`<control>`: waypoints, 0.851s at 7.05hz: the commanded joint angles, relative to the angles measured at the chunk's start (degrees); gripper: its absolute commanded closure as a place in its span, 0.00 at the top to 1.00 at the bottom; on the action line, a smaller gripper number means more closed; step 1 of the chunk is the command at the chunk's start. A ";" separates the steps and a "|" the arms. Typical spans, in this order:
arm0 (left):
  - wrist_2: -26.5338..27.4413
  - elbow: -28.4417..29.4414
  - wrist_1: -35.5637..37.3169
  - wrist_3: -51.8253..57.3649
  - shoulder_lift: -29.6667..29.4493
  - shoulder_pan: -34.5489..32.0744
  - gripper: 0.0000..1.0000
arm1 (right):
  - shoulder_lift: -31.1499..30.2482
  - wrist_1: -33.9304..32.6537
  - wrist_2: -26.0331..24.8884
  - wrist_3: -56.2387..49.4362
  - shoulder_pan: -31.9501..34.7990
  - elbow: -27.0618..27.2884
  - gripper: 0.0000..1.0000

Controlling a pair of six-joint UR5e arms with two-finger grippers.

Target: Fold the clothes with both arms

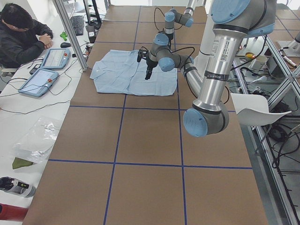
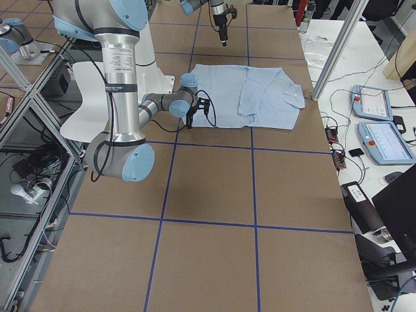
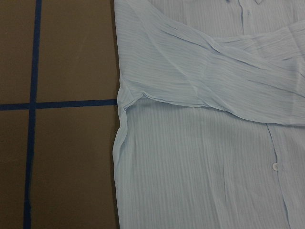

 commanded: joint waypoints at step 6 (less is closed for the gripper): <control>0.16 -0.20 0.00 -0.21 0.00 0.00 1.00 | -0.26 0.06 1.20 0.00 0.44 -0.03 0.41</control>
